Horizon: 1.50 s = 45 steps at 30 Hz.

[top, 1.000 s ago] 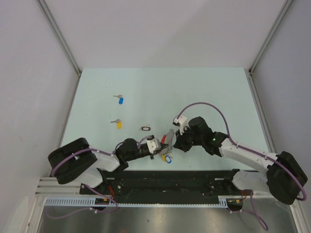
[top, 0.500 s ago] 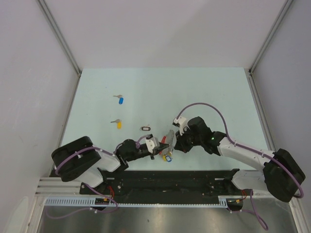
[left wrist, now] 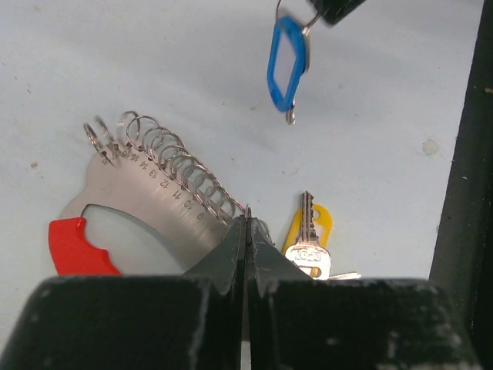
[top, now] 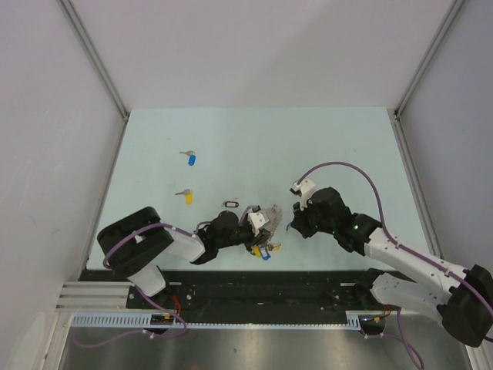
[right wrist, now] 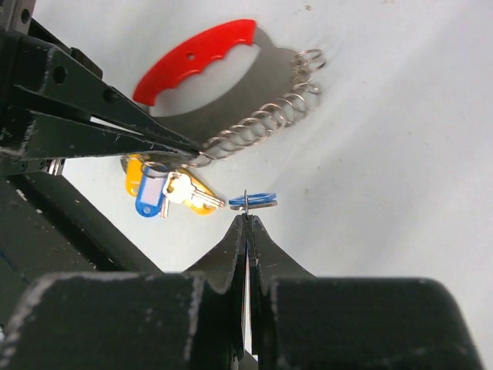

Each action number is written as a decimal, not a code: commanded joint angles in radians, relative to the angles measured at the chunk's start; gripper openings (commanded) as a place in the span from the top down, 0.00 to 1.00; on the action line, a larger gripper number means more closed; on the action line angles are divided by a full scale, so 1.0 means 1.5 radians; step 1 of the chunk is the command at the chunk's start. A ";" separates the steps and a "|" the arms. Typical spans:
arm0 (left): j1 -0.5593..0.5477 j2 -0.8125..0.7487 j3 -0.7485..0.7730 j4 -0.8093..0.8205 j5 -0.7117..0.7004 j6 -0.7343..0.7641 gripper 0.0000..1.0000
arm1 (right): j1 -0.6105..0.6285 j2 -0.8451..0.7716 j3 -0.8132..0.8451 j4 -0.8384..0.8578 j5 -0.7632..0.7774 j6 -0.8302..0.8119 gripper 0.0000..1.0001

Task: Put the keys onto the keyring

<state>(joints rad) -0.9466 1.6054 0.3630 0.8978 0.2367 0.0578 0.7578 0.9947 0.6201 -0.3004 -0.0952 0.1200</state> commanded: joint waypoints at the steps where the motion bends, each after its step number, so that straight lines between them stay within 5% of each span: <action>1: -0.010 0.006 0.050 -0.126 -0.020 -0.017 1.00 | -0.001 -0.037 0.012 -0.043 0.058 0.010 1.00; 7: -0.037 0.014 0.106 -0.276 -0.058 -0.013 0.99 | -0.001 -0.064 0.012 -0.058 0.063 0.010 1.00; 14: -0.040 0.001 0.151 -0.384 -0.077 -0.008 0.86 | -0.001 -0.079 0.012 -0.063 0.062 0.012 1.00; 28: -0.043 0.019 0.220 -0.469 -0.086 0.014 0.74 | 0.000 -0.094 0.007 -0.065 0.055 0.014 1.00; 32: -0.043 0.026 0.230 -0.478 -0.087 0.022 0.74 | 0.001 -0.099 0.003 -0.063 0.052 0.014 1.00; 41: -0.043 0.010 0.205 -0.460 -0.074 0.026 0.99 | 0.001 -0.103 0.000 -0.058 0.036 0.011 1.00; 45: -0.042 -0.021 0.172 -0.414 -0.066 0.028 1.00 | 0.005 -0.103 -0.001 -0.057 0.023 0.003 1.00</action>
<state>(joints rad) -1.0061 1.6207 0.6720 0.2493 0.1165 0.0845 0.7582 0.8577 0.6193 -0.3996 -0.0357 0.1310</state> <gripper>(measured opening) 0.010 0.007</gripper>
